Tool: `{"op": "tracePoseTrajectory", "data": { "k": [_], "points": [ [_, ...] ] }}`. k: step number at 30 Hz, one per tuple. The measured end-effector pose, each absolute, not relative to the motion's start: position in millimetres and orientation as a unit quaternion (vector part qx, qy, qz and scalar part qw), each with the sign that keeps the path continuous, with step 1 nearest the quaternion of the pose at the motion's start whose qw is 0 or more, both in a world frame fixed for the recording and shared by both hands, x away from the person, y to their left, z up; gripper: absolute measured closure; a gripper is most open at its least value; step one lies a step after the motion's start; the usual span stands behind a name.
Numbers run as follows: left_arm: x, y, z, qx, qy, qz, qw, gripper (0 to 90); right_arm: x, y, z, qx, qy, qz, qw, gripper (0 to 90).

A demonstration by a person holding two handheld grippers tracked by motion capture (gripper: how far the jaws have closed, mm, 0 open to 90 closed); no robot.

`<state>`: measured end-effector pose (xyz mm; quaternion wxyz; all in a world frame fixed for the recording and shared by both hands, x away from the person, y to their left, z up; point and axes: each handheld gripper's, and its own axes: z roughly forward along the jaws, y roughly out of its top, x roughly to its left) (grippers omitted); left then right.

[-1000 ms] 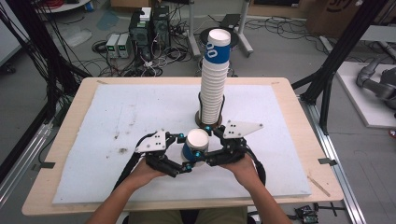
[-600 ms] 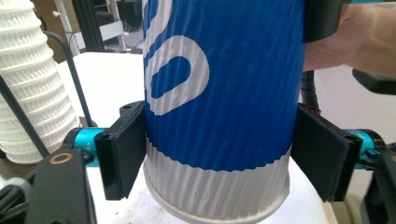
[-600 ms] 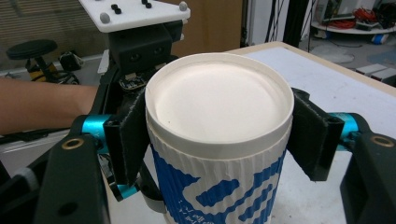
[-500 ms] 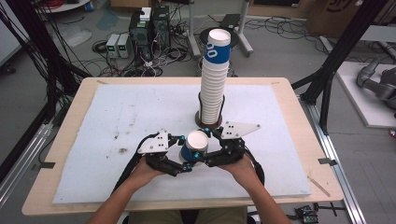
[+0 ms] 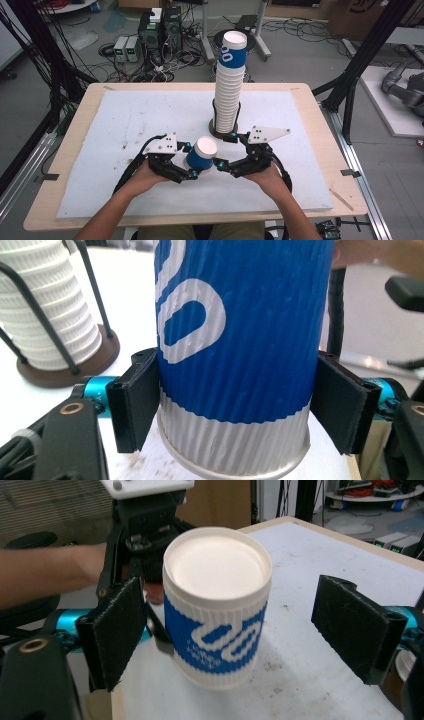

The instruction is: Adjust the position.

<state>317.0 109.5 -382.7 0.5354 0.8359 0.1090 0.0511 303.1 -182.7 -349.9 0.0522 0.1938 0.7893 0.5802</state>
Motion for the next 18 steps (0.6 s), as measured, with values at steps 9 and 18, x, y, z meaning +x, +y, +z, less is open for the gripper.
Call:
{"op": "tracePoseTrajectory", "data": {
  "k": [9,18],
  "points": [
    [322,109,-365,0.875,0.085,0.06,0.474,25.9,308,-201,-355,0.185,0.815,0.545,0.066,14.7],
    [318,105,-357,0.895,0.063,0.057,0.437,25.9,307,-200,-348,0.145,0.842,0.513,0.086,14.7]
  ]
}}
